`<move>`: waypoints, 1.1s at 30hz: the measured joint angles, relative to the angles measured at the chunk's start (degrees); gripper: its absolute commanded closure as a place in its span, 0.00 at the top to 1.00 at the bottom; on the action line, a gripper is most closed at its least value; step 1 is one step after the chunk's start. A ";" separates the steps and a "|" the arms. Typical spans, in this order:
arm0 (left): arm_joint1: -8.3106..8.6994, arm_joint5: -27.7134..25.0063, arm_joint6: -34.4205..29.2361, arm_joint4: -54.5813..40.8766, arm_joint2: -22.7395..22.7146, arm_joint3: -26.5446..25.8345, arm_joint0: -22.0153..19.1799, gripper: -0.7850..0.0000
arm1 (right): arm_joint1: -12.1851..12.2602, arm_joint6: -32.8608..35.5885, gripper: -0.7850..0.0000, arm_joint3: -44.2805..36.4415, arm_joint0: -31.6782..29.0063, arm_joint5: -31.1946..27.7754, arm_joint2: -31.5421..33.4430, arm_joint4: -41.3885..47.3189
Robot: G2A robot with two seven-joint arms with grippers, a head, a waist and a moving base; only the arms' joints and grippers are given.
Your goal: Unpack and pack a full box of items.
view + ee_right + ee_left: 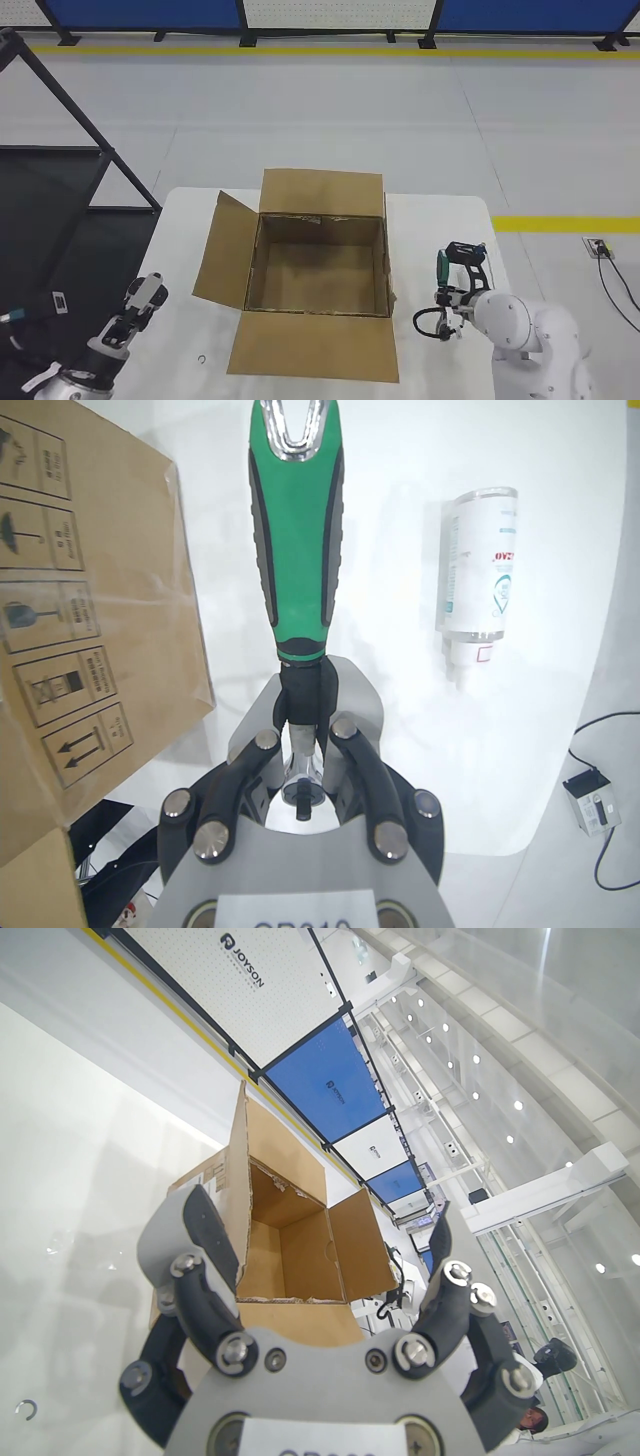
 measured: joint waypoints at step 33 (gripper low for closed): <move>0.08 0.64 2.53 1.38 0.51 -1.35 1.53 1.00 | 2.62 -4.47 0.16 22.65 9.64 -1.91 -1.78 -0.62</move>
